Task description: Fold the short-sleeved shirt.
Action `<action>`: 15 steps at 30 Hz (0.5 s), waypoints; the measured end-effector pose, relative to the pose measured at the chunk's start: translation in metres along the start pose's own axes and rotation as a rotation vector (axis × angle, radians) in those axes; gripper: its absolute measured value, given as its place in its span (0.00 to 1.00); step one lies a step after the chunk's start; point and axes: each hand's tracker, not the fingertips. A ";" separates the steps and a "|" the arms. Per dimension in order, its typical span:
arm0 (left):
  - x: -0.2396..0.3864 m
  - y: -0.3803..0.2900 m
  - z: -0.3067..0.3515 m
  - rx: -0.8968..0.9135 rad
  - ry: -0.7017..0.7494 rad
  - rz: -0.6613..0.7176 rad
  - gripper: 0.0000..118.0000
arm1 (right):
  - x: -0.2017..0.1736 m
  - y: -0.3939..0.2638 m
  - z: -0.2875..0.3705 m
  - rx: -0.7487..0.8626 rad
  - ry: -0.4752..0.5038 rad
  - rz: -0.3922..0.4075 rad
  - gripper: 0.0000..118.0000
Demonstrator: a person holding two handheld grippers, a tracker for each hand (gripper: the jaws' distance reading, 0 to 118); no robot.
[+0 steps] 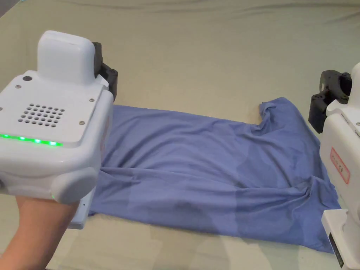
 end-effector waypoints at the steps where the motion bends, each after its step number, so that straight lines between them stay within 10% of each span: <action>1: 0.001 -0.005 -0.008 -0.022 -0.001 -0.006 0.00 | 0.000 -0.003 -0.004 -0.008 -0.001 0.003 0.02; 8: -0.005 -0.072 -0.106 -0.300 -0.084 0.035 0.00 | 0.012 -0.024 -0.037 -0.087 -0.019 0.006 0.02; 14: -0.024 -0.147 -0.221 -0.617 -0.031 0.064 1.00 | 0.034 -0.047 -0.065 -0.169 -0.055 -0.009 0.02; 15: -0.022 -0.154 -0.232 -0.602 -0.038 0.073 0.96 | 0.038 -0.051 -0.069 -0.182 -0.061 -0.004 0.02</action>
